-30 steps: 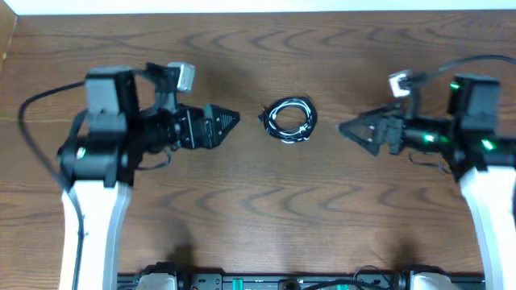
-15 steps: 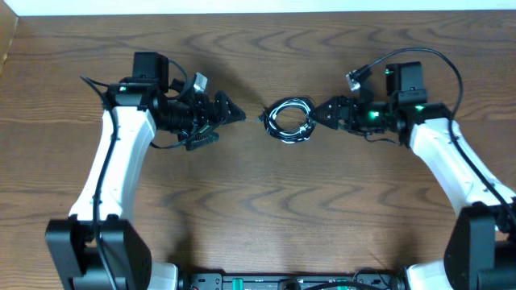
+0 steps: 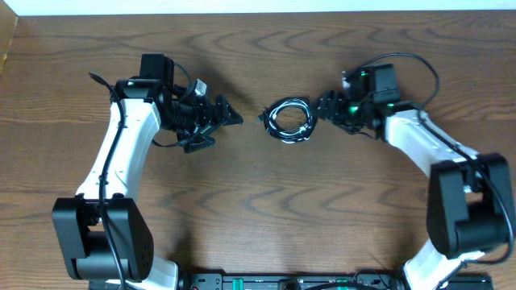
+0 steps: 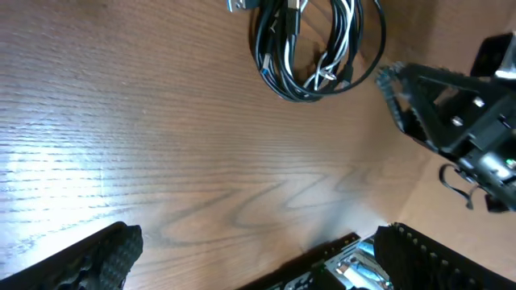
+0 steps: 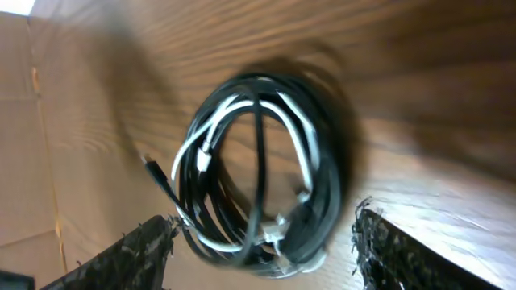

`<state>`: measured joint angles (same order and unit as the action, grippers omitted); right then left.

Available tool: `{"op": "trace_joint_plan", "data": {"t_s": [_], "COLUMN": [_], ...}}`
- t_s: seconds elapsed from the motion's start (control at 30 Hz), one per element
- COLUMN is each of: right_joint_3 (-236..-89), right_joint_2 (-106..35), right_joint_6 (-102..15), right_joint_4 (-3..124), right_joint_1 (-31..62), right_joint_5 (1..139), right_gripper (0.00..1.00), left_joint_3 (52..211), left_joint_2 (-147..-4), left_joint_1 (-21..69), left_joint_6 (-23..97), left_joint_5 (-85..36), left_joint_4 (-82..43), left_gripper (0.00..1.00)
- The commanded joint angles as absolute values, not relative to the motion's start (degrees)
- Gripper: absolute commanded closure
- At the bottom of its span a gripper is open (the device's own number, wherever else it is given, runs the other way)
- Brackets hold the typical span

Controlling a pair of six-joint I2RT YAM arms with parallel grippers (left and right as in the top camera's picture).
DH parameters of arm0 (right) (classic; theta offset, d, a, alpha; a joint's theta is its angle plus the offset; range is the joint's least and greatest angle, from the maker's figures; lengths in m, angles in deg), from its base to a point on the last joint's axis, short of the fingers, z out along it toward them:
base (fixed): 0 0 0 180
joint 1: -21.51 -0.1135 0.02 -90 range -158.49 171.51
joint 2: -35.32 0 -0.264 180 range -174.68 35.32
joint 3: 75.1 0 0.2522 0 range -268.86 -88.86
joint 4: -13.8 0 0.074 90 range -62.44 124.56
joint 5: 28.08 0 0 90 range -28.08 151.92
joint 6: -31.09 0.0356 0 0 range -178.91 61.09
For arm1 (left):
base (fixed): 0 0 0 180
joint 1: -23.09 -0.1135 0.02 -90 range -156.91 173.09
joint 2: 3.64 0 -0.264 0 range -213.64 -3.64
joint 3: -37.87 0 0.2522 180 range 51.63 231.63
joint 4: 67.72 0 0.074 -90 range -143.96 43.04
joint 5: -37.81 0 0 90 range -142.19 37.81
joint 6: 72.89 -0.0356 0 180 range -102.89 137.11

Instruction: Untangle cables

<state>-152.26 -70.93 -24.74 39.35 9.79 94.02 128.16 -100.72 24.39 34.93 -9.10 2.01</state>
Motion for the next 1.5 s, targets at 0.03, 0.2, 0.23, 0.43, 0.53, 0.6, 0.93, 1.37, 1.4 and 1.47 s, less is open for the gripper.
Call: {"op": "trace_joint_plan", "data": {"t_s": [0.03, 0.2, 0.23, 0.43, 0.53, 0.6, 0.93, 1.37, 1.4, 1.47], "right_joint_3": [-153.2, -153.2, -153.1, -153.1, -153.1, -153.1, -153.2, -159.9, -160.6, -162.0], "right_joint_2": [-72.8, -72.9, -73.1, -74.1, -74.1, -74.1, -74.1, -63.9, -62.1, -58.5], "right_joint_6": [-19.5, -19.5, -19.6, -19.7, -19.7, -19.7, -20.1, -24.2, -23.7, -23.6], "right_joint_4": [34.9, 34.2, 35.0, 35.3, 34.8, 34.1, 33.4, 30.6, 30.5, 30.5], "right_joint_1": [7.3, 6.9, 6.8, 6.5, 5.6, 4.9, 3.4, 5.0, 5.0, 5.0], "right_joint_5": [93.8, 90.4, 89.1, 89.5, 89.3, 89.3, 85.6, 102.3, 102.6, 102.6], "right_gripper": [0.36, 0.41, 0.42, 0.45, 0.49, 0.55, 0.82, 0.99, 0.98, 0.99], "left_joint_3": [128.9, 128.9, 128.9, 128.7, 128.7, 128.7, 128.7, 128.6, 128.6, 128.6], "left_joint_2": [-100.8, -100.8, -100.8, -100.8, -100.8, -100.8, -100.8, -100.8, -100.8, -100.8], "left_joint_1": [24.5, 24.5, 24.5, 24.5, 25.2, 25.9, 28.3, 28.7, 28.9, 29.4], "left_joint_6": [34.8, 34.8, 34.8, 35.0, 35.0, 35.0, 35.2, 35.2, 35.2, 35.2], "left_joint_5": [-10.4, -12.9, -12.8, -12.8, -12.8, -12.8, -18.0, -19.9, -19.9, -19.9], "left_joint_4": [2.1, 2.1, 2.1, 2.2, 2.4, 2.4, 0.7, 2.7, 3.0, 3.5], "left_gripper": [0.02, 0.02, 0.02, 0.02, 0.02, 0.02, 0.02, 0.02, 0.02, 0.02]}}
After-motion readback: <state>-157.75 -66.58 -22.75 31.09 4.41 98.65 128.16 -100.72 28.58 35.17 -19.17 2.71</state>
